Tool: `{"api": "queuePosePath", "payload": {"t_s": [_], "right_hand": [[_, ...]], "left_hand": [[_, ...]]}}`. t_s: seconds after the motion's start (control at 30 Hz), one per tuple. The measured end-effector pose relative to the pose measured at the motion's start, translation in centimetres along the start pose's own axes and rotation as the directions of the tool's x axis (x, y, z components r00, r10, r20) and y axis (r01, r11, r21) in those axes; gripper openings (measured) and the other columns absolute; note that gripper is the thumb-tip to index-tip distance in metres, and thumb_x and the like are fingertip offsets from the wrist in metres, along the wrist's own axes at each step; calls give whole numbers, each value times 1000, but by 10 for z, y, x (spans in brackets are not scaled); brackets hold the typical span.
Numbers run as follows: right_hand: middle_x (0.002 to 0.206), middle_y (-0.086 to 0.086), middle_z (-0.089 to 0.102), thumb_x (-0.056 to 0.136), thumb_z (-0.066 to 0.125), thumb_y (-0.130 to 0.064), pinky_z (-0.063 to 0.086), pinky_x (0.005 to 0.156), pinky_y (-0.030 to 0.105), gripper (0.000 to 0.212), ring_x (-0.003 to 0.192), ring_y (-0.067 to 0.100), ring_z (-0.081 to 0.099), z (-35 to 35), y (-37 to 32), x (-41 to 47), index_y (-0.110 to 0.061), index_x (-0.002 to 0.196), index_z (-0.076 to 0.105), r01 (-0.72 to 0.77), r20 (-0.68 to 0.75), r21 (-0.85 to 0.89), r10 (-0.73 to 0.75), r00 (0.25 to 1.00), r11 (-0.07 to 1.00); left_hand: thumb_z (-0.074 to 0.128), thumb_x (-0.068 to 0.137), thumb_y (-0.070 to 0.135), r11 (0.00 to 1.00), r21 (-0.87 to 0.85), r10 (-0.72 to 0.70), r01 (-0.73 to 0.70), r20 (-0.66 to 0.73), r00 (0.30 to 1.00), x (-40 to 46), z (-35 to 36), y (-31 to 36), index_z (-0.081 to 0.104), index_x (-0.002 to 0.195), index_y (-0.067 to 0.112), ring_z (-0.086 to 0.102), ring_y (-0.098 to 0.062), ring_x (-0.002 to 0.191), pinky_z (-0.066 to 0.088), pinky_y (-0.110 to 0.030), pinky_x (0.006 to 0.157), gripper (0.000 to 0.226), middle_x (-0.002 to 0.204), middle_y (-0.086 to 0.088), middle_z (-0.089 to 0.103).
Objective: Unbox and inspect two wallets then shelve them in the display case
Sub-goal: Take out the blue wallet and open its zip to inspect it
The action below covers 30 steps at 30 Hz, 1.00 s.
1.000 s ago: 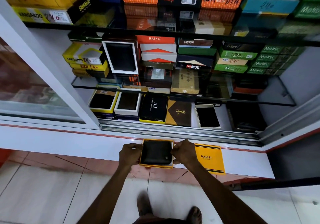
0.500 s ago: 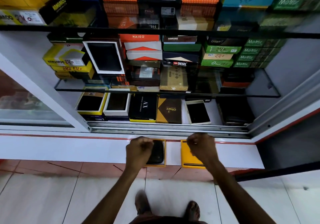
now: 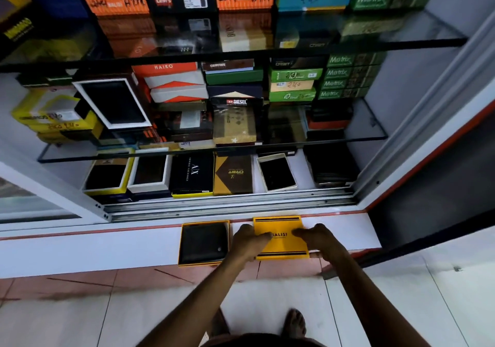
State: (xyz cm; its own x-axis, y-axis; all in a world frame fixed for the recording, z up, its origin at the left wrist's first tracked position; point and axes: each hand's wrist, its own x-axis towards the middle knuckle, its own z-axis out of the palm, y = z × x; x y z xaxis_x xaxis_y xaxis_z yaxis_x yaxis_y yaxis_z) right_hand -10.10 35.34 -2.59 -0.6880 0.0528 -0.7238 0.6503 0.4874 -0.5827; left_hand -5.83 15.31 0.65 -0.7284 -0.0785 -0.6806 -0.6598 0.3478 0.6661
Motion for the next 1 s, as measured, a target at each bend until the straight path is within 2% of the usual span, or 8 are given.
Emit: {"api": "queuePosePath", "payload": {"t_s": [0.13, 0.27, 0.4, 0.53, 0.63, 0.77, 0.9, 1.0], "right_hand": [[121, 19, 67, 83, 74, -34, 52, 67, 34, 53, 101, 33, 66, -8, -4, -4, 0, 120, 58, -60, 108, 150, 44, 993, 987], [120, 14, 66, 72, 80, -44, 55, 89, 44, 62, 105, 33, 64, -13, -11, -8, -4, 116, 60, -17, 108, 168, -1, 994, 986], [117, 12, 69, 77, 80, -35, 57, 88, 45, 45, 105, 31, 66, -15, -28, -22, -12, 112, 64, 80, 84, 176, -96, 992, 981], [96, 4, 74, 71, 84, -34, 58, 76, 34, 24, 86, 18, 69, 0, -51, -52, -19, 83, 69, 261, 44, 107, -267, 963, 959], [83, -1, 74, 67, 86, -34, 49, 62, 23, 26, 72, 10, 67, 23, -64, -74, -23, 72, 63, 403, -25, -3, -403, 915, 915], [79, 0, 78, 63, 90, -31, 56, 65, 21, 29, 68, 9, 73, 46, -74, -94, -22, 75, 65, 553, -4, -30, -554, 833, 832], [81, 0, 76, 60, 93, -23, 58, 67, 31, 35, 62, 16, 69, 59, -79, -96, -20, 79, 64, 534, 135, 94, -542, 829, 840], [88, -4, 77, 62, 92, -24, 57, 70, 24, 36, 71, 8, 69, 60, -82, -94, -23, 89, 68, 521, 256, 114, -531, 807, 846]], "left_hand": [[70, 83, 41, 997, -80, -15, 12, -35, 999, -8, 2, 7, 52, 94, 23, 58, -26, 95, 58, -43, 79, 28, 106, -5, 56], [71, 82, 45, 986, -161, -39, 30, -53, 998, -13, 5, 12, 52, 105, 21, 57, -28, 108, 58, -45, 84, 38, 118, -6, 55], [65, 71, 70, 983, -181, -51, 36, -80, 995, -16, 1, 15, 46, 133, 24, 54, -32, 123, 56, -47, 87, 80, 139, -6, 50], [57, 67, 81, 986, -139, 67, -92, -175, 982, -25, -10, 27, 59, 102, 38, 59, -26, 109, 55, -50, 86, 55, 105, 9, 57], [60, 64, 81, 971, -102, 166, -216, -359, 918, -33, -23, 38, 64, 75, 30, 66, -12, 82, 60, -49, 80, 52, 80, 13, 67], [82, 57, 61, 938, -226, 144, -264, -437, 888, -45, -45, 43, 73, 81, 17, 75, -18, 63, 64, -42, 58, 51, 73, -4, 78], [86, 63, 42, 930, -236, 142, -281, -475, 869, -43, -66, 35, 76, 77, 16, 75, -22, 60, 64, -46, 59, 31, 71, -6, 78], [82, 71, 34, 943, -119, 201, -311, -541, 817, -40, -72, 24, 78, 81, 16, 74, -17, 60, 64, -44, 59, 21, 71, -2, 77]]}}
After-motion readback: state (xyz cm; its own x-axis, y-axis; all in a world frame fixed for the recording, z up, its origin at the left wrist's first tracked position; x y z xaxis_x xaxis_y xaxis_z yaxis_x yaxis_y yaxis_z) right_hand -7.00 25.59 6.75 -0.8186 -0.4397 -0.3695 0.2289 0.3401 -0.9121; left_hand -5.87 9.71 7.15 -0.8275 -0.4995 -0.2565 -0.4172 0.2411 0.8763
